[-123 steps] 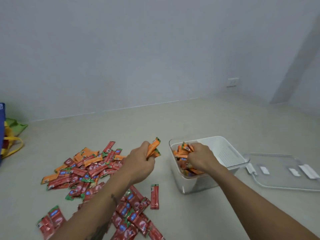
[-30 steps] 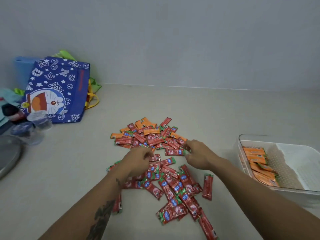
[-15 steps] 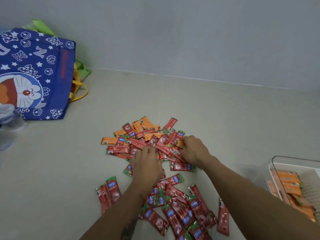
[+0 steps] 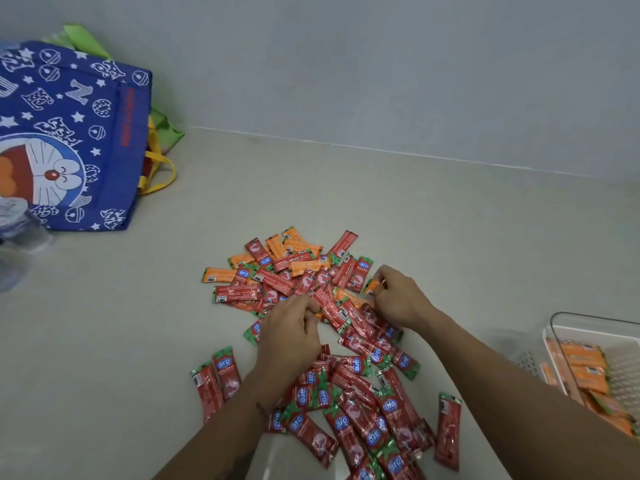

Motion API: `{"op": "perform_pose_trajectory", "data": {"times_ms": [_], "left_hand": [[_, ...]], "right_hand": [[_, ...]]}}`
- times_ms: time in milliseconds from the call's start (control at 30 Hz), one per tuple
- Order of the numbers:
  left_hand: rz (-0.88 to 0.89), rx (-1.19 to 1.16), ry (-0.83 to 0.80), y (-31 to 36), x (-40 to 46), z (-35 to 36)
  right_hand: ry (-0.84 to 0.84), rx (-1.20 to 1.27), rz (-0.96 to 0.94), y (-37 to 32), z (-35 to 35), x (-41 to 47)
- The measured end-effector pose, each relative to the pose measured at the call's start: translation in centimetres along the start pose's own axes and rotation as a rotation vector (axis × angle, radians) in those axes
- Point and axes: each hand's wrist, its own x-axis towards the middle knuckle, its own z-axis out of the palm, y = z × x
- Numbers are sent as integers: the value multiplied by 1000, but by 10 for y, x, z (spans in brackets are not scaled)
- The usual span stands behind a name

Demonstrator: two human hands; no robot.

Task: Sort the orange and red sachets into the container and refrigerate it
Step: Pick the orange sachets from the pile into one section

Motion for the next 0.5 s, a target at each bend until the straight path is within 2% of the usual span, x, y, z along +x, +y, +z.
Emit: {"op": "perform_pose_trajectory", "data": {"times_ms": [100,233,333,500], "left_hand": [[-27,-80,43,7,1,-6],[-51,-124,48,12,8,-11],[-89,-171,47,6,18,-17],[-151,-85,68,-16,43,-40]], "right_hand": [[-35,-1,-27,-11,7,-2],[-35,-153,-79,-22,24,-5],[-18,-168,-64,-23,31,-5],[-28,-207,-130,-22,26,-4]]}}
